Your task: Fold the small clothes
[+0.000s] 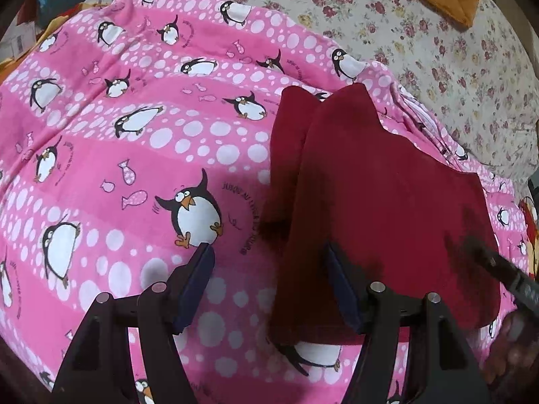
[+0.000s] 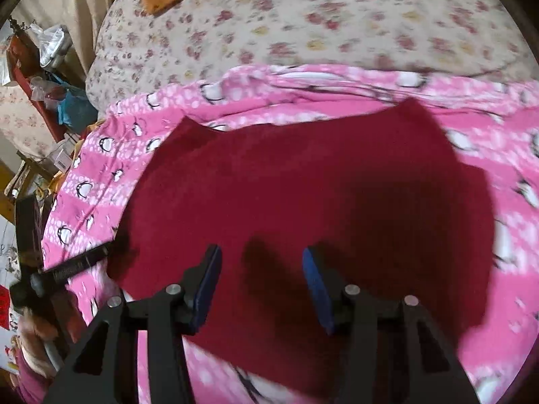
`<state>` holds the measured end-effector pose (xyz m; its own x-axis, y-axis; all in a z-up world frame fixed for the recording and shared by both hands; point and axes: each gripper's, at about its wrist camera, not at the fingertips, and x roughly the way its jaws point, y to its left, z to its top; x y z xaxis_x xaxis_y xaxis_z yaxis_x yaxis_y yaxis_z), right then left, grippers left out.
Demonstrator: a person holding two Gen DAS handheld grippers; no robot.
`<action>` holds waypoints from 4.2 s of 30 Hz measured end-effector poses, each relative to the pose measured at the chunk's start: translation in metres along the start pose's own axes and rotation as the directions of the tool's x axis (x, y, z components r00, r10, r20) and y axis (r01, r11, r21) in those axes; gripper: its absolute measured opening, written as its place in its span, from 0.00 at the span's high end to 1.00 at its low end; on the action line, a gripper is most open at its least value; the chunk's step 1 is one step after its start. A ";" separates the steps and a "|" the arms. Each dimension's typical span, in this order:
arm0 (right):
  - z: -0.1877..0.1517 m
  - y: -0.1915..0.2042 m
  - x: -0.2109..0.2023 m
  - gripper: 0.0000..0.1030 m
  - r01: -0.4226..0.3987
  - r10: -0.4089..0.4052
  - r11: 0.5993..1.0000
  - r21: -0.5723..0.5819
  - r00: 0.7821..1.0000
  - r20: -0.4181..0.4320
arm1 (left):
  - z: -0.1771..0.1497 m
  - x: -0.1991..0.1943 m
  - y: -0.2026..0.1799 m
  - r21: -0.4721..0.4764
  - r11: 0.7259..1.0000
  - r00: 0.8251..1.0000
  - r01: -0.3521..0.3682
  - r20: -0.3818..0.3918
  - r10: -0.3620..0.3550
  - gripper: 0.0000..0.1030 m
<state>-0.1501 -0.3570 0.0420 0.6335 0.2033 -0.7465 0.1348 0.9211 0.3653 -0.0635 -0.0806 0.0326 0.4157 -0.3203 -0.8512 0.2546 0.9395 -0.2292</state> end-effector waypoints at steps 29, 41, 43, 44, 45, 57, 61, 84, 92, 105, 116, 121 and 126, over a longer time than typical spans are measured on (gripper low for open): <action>0.086 0.076 0.127 0.50 -0.002 0.000 0.999 -0.052 0.999 -0.045 | 0.018 0.011 0.010 -0.076 0.994 0.996 0.080 -0.026 -0.082 0.52; 0.003 -0.019 0.006 0.43 0.055 -0.055 0.998 0.003 0.998 -0.007 | 0.030 0.016 0.008 -0.102 0.991 0.996 0.085 0.028 -0.082 0.52; -0.011 -0.032 -0.010 0.43 0.022 -0.022 1.000 0.016 1.000 -0.001 | 0.032 0.019 0.006 -0.103 0.992 0.997 0.078 0.036 -0.074 0.51; -0.017 -0.037 -0.018 0.43 0.019 -0.019 1.000 0.019 1.000 0.001 | 0.034 0.022 0.006 -0.104 0.992 0.997 0.074 0.039 -0.070 0.50; -0.020 -0.039 -0.024 0.43 0.017 -0.017 1.000 0.020 1.000 0.009 | 0.036 0.024 0.006 -0.106 0.992 0.997 0.074 0.040 -0.070 0.49; -0.041 -0.046 -0.032 0.25 -0.004 0.002 1.000 0.017 0.997 0.077 | 0.048 0.047 -0.008 -0.064 0.994 0.996 0.092 -0.014 -0.093 0.19; -0.042 -0.044 -0.032 0.22 -0.011 0.012 1.000 -0.015 0.996 0.084 | 0.052 0.049 -0.006 -0.075 0.989 0.991 0.127 -0.031 -0.130 0.24; -0.034 -0.063 -0.035 0.21 -0.099 0.093 0.994 0.036 0.987 0.132 | 0.046 0.043 -0.021 -0.052 0.981 0.981 0.187 -0.035 -0.189 0.85; -0.033 -0.072 -0.038 0.21 -0.153 0.138 0.985 0.083 0.978 0.157 | 0.045 0.042 -0.023 -0.034 0.984 0.985 0.172 -0.025 -0.173 0.84; -0.032 -0.063 -0.035 0.22 -0.098 0.094 0.995 0.017 0.986 0.139 | 0.042 0.039 -0.027 -0.005 0.987 0.987 0.163 -0.015 -0.163 0.91; -0.025 -0.080 -0.048 0.23 -0.137 0.117 0.985 0.107 0.977 0.176 | 0.040 -0.013 -0.051 -0.029 0.936 0.936 0.352 -0.007 -0.352 1.00; -0.020 -0.108 -0.068 0.23 -0.164 0.112 0.964 0.208 0.964 0.240 | 0.039 -0.025 -0.092 0.001 0.926 0.926 0.377 -0.035 -0.376 1.00; -0.018 -0.126 -0.072 0.23 -0.215 0.142 0.935 0.282 0.956 0.258 | 0.039 -0.032 -0.138 0.055 0.910 0.911 0.412 -0.059 -0.409 1.00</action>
<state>-0.2265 -0.4816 0.0402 0.8213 0.2395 -0.5178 0.2042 0.7241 0.6588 -0.0778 -0.2043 0.1101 0.2229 -0.6688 -0.7092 0.4505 0.7159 -0.5335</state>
